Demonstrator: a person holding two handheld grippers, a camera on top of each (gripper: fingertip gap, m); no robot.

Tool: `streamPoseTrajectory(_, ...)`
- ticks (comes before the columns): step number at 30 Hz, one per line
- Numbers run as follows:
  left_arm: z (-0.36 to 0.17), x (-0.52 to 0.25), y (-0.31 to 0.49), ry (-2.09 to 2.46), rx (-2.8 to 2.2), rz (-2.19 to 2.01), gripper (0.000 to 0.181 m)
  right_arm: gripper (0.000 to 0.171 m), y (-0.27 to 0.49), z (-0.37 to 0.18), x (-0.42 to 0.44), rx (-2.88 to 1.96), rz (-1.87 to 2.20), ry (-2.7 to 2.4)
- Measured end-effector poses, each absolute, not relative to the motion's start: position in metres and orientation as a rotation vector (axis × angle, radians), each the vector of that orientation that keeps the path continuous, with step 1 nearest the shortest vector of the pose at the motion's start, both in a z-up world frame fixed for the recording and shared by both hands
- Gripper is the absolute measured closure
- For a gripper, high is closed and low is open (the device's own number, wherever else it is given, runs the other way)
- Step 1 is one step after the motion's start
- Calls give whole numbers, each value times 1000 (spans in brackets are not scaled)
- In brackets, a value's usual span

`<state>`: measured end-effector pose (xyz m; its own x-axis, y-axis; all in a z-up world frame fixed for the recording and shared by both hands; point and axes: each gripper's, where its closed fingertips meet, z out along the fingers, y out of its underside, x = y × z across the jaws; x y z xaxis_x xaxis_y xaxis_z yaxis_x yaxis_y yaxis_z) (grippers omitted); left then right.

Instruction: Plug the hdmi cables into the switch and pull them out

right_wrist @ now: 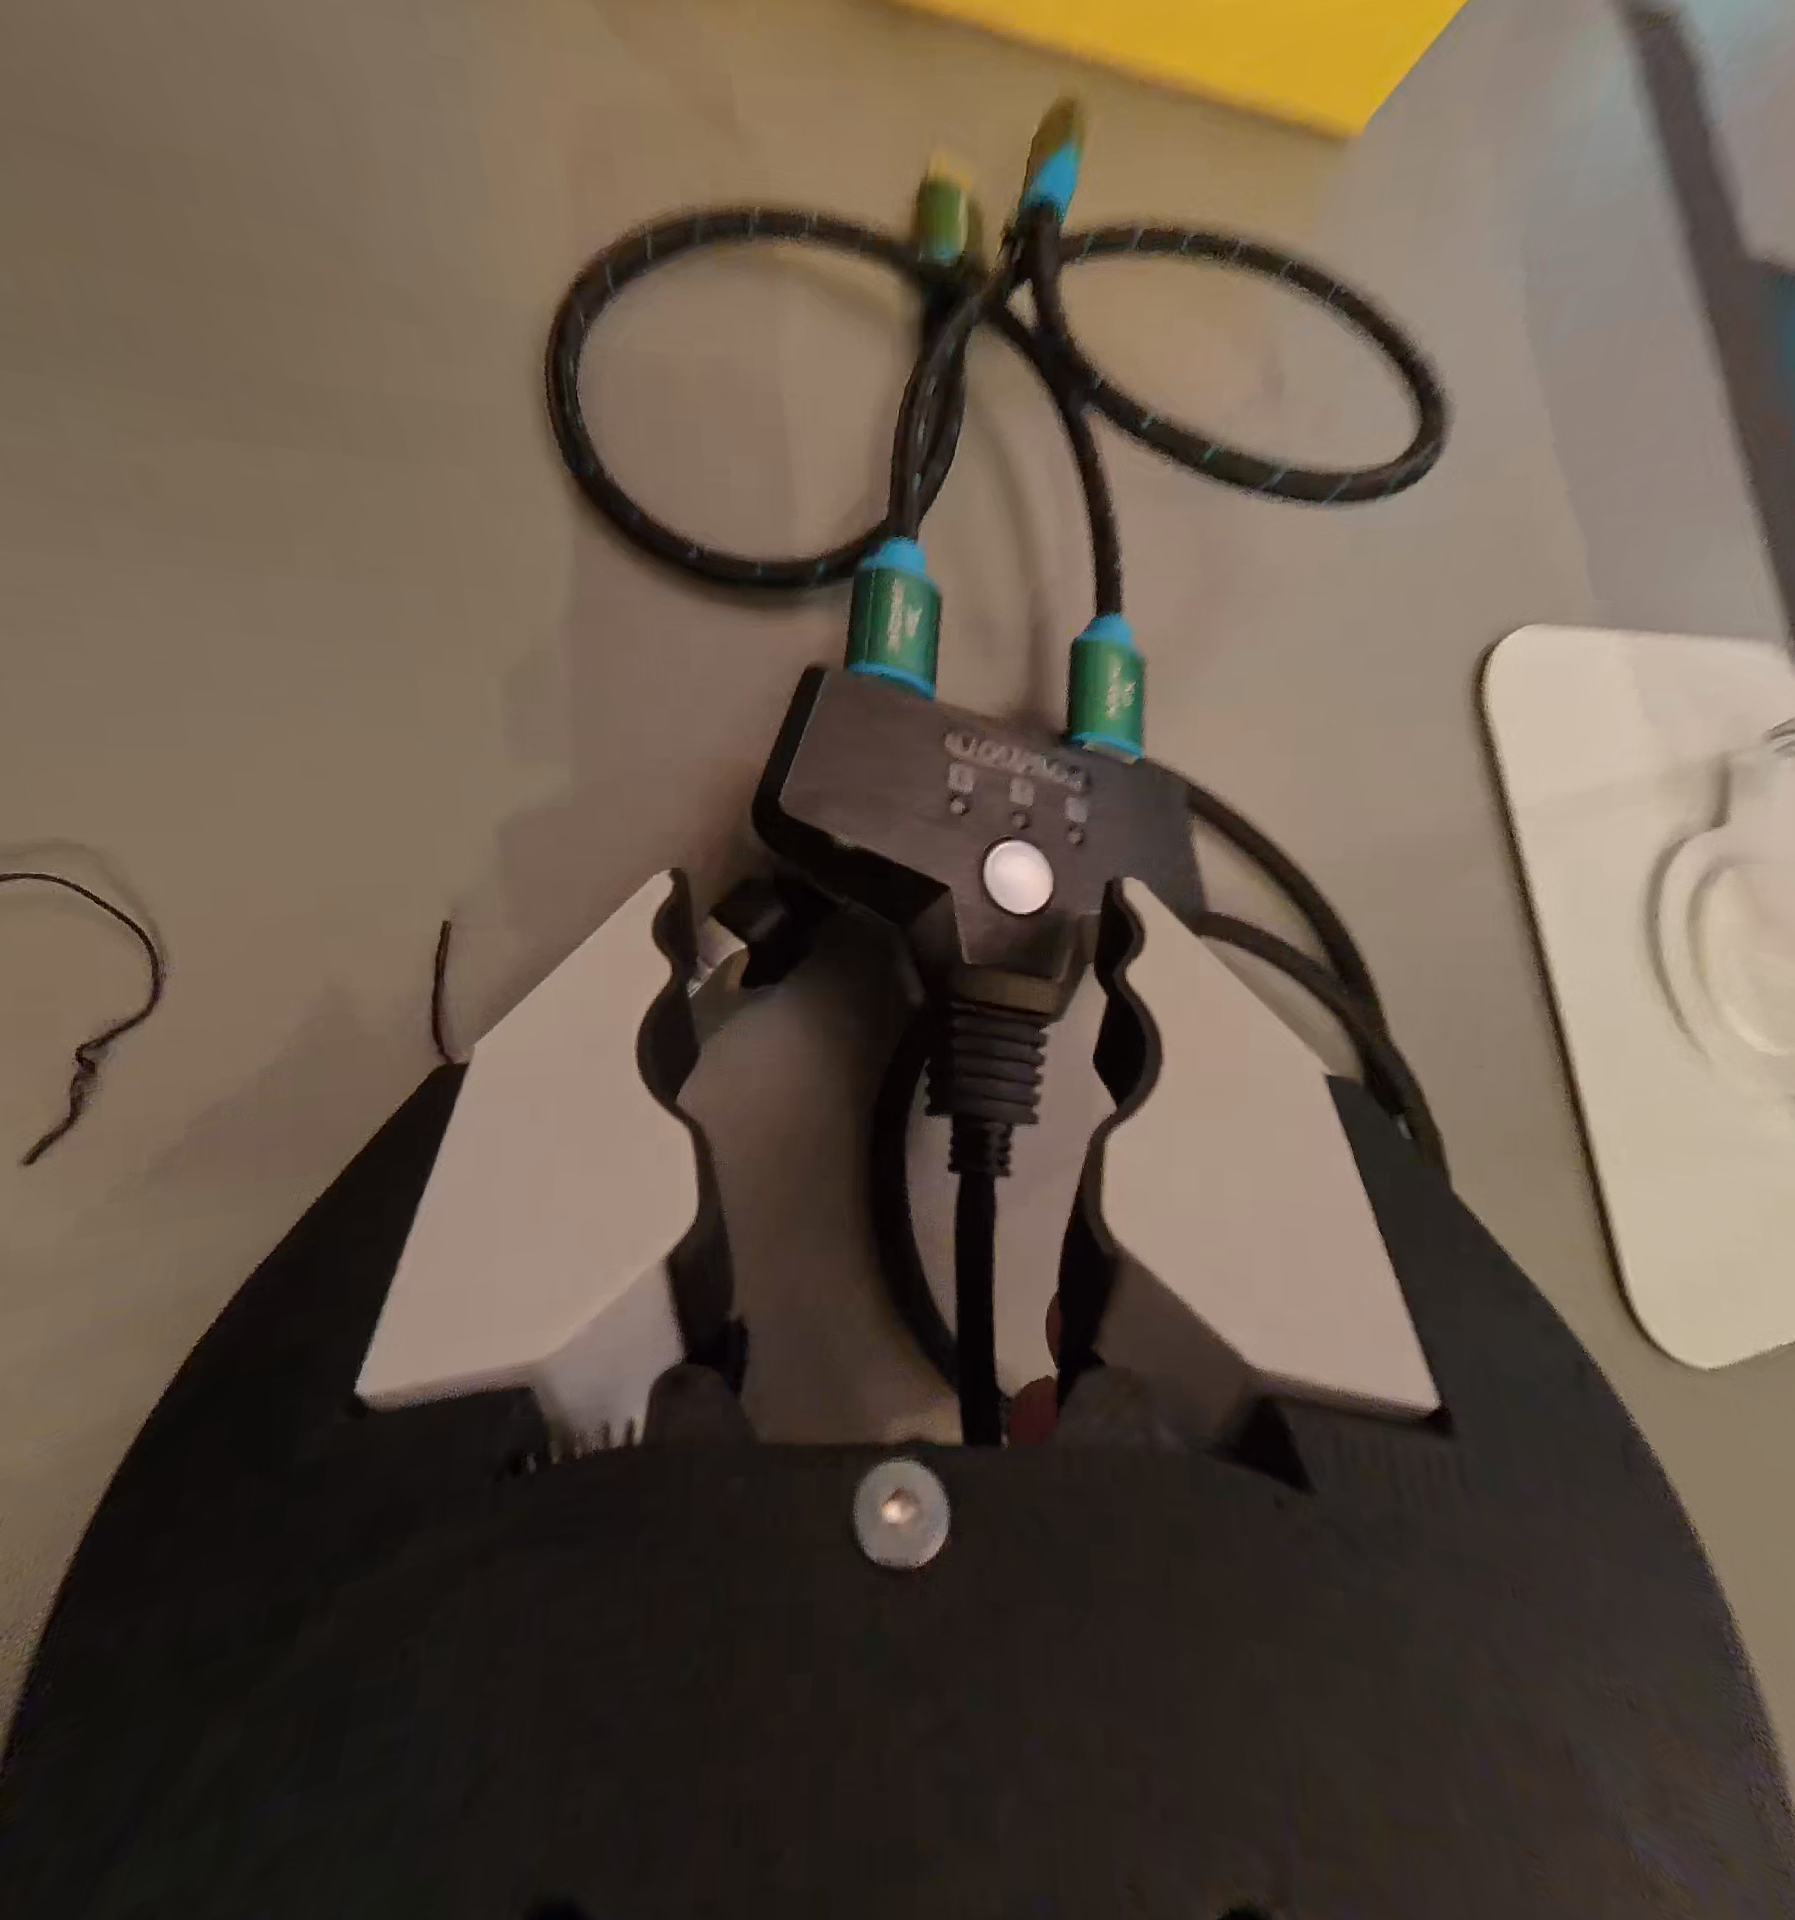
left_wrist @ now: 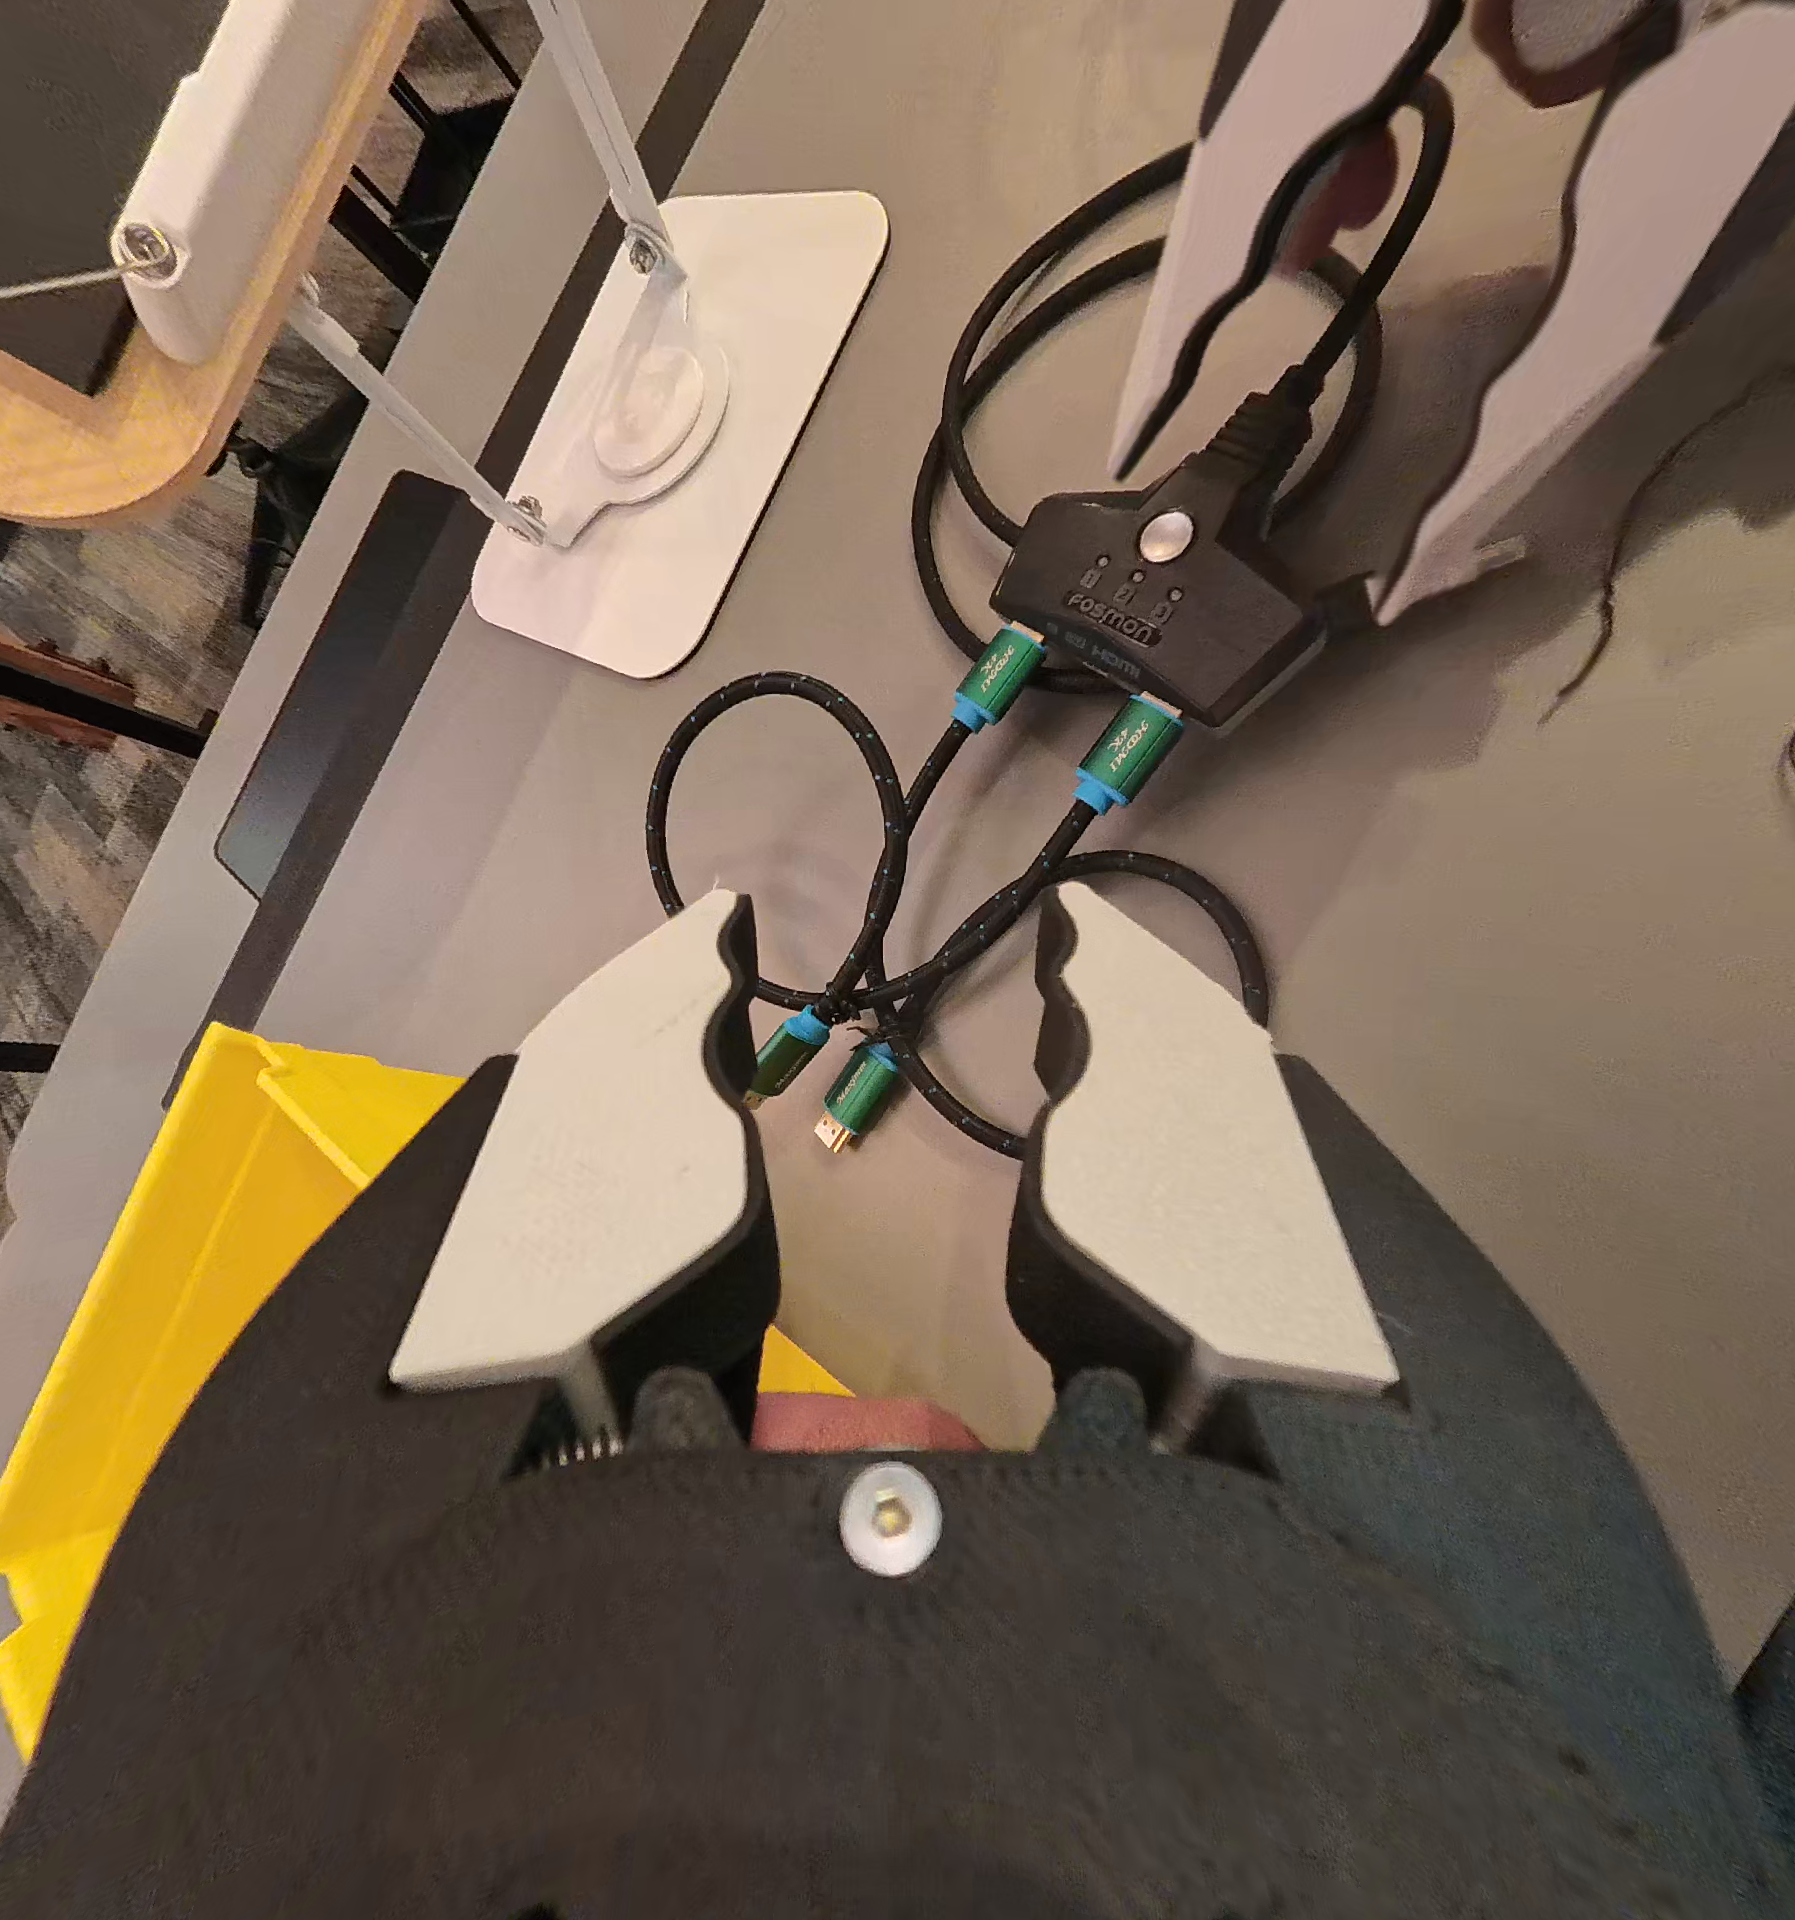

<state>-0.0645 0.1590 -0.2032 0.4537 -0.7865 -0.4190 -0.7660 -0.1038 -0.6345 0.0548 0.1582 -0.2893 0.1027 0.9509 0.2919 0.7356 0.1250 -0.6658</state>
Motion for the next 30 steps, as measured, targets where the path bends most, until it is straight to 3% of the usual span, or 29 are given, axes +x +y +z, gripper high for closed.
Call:
streamPoseTrajectory(2,-205,-65,159,1310,-1867,-32,130,89,160,-304,56,-1733,288,-1715)
streamPoseTrajectory(6,-208,-65,160,1313,-1874,-26,130,97,173,-308,58,-1824,194,-1655)
streamPoseTrajectory(9,-209,-65,160,1316,-1876,-24,130,117,181,-308,63,-1820,152,-1634)
streamPoseTrajectory(16,-209,-64,159,1322,-1871,-20,130,125,196,-305,68,-1791,73,-1595)
streamPoseTrajectory(17,-208,-63,158,1321,-1870,-22,130,141,199,-300,68,-1771,65,-1571)
streamPoseTrajectory(30,-202,-72,161,1296,-1865,-9,130,144,216,-269,82,-1747,148,-1376)
